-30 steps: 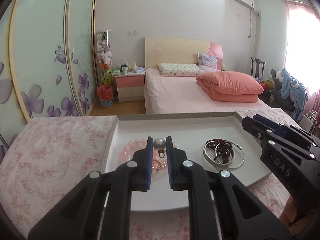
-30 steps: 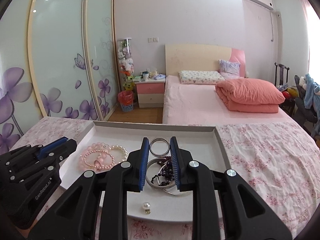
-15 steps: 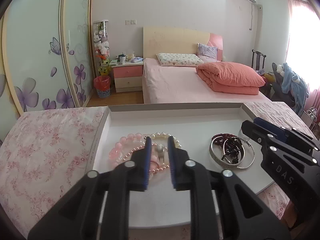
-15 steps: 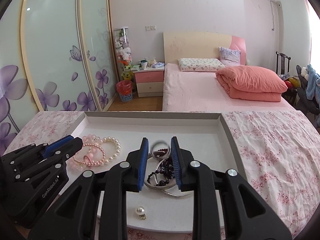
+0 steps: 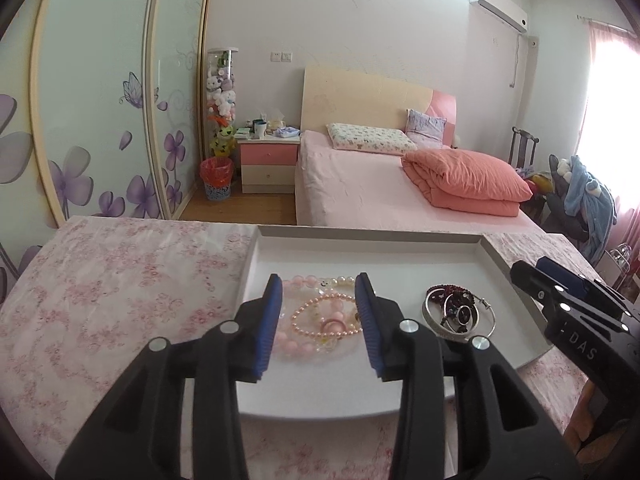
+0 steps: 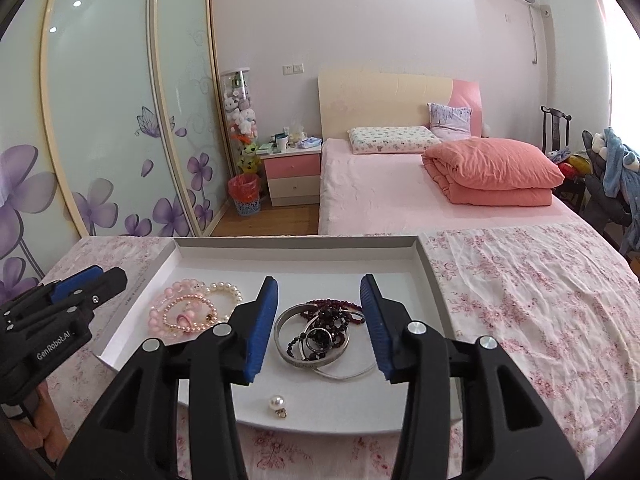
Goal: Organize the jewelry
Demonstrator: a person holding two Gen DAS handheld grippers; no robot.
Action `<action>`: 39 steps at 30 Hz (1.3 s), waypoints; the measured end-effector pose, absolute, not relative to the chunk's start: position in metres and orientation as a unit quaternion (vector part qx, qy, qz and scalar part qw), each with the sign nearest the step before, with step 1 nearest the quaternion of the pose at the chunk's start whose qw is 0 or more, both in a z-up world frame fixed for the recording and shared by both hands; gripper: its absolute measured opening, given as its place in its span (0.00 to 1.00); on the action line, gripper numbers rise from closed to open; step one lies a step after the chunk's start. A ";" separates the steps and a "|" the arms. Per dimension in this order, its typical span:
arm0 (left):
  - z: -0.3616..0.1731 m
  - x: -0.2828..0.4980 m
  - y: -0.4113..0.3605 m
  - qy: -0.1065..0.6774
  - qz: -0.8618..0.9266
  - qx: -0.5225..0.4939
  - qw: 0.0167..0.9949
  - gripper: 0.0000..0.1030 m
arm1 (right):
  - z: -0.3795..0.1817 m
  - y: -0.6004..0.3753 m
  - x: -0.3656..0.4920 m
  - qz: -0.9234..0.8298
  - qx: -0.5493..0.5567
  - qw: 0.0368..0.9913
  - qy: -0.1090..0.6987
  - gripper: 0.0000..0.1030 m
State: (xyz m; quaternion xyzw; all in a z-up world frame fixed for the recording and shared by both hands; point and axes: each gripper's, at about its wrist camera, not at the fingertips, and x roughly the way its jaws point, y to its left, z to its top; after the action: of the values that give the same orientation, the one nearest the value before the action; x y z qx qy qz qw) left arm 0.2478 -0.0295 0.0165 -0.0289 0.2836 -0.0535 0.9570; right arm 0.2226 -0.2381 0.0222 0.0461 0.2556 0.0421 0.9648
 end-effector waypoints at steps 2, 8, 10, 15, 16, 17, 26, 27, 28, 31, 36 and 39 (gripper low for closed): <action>0.024 0.232 -0.022 0.276 -0.052 -0.032 0.959 0.43 | 0.028 -0.239 0.209 0.042 0.047 0.967 0.247 0.51; 0.038 0.184 -0.003 0.260 -0.050 -0.044 0.963 0.55 | 0.041 -0.243 0.163 0.047 0.052 0.971 0.230 0.65; 0.040 0.164 0.003 0.256 -0.052 -0.051 0.964 0.58 | 0.044 -0.245 0.148 0.048 0.054 0.971 0.227 0.72; 0.040 0.124 0.015 0.247 -0.056 -0.055 0.966 0.69 | 0.046 -0.246 0.114 0.051 0.063 0.972 0.219 0.84; 0.040 0.119 0.017 0.246 -0.056 -0.055 0.966 0.73 | 0.045 -0.247 0.107 0.051 0.064 0.973 0.217 0.86; 0.040 0.113 0.019 0.245 -0.058 -0.057 0.966 0.76 | 0.045 -0.247 0.101 0.051 0.065 0.973 0.215 0.87; 0.029 0.070 0.027 0.243 -0.056 -0.065 0.966 0.96 | 0.043 -0.236 0.062 0.052 0.046 0.978 0.195 0.98; 0.028 0.066 0.027 0.240 -0.054 -0.065 0.967 0.96 | 0.043 -0.234 0.059 0.052 0.041 0.979 0.194 0.98; 0.028 0.062 0.028 0.237 -0.052 -0.065 0.968 0.96 | 0.042 -0.232 0.056 0.052 0.037 0.979 0.192 0.98; 0.027 0.051 0.028 0.226 -0.043 -0.061 0.971 0.96 | 0.038 -0.227 0.046 0.049 0.021 0.981 0.188 0.98; 0.023 0.036 0.026 0.210 -0.031 -0.044 0.976 0.96 | 0.030 -0.224 0.034 0.048 0.017 0.982 0.184 0.98; 0.023 0.029 0.023 0.203 -0.025 -0.031 0.978 0.96 | 0.025 -0.227 0.026 0.055 0.029 0.982 0.180 0.98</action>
State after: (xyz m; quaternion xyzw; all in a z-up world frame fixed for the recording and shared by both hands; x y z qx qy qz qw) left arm 0.0287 0.0229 0.0227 -0.0306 0.2033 -0.0252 0.9783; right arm 0.0262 -0.2270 0.0255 0.0292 0.1799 0.0546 0.9817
